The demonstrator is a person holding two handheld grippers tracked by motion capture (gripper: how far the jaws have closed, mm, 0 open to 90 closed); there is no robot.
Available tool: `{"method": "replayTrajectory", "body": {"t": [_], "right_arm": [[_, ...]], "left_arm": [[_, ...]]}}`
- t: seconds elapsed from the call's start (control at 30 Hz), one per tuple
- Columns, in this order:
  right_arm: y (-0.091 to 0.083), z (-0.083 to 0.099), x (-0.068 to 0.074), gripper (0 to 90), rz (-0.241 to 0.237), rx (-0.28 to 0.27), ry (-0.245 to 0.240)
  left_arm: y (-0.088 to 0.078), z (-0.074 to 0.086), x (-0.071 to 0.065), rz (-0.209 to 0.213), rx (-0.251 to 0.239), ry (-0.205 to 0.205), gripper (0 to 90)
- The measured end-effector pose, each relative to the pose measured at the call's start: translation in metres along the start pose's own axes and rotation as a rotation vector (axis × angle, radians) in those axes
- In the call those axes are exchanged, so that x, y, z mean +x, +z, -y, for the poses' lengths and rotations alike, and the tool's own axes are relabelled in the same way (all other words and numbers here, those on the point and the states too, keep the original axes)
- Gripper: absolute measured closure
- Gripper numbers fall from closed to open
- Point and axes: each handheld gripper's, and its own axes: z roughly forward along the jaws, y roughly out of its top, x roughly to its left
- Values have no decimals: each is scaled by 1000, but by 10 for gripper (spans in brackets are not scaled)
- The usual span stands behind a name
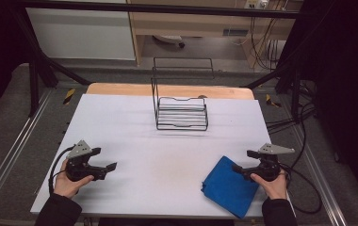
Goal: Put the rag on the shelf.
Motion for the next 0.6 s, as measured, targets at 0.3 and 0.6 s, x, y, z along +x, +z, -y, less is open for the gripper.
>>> {"method": "replayTrajectory", "body": {"t": [0.3,0.6], "right_arm": [[2,-1,2,43,13,13,-11],[21,-4,12,141,27,100,-16]], "left_arm": [[0,1,-1,-5,1,0,80],[0,2,-1,-5,12,-1,81]]}}
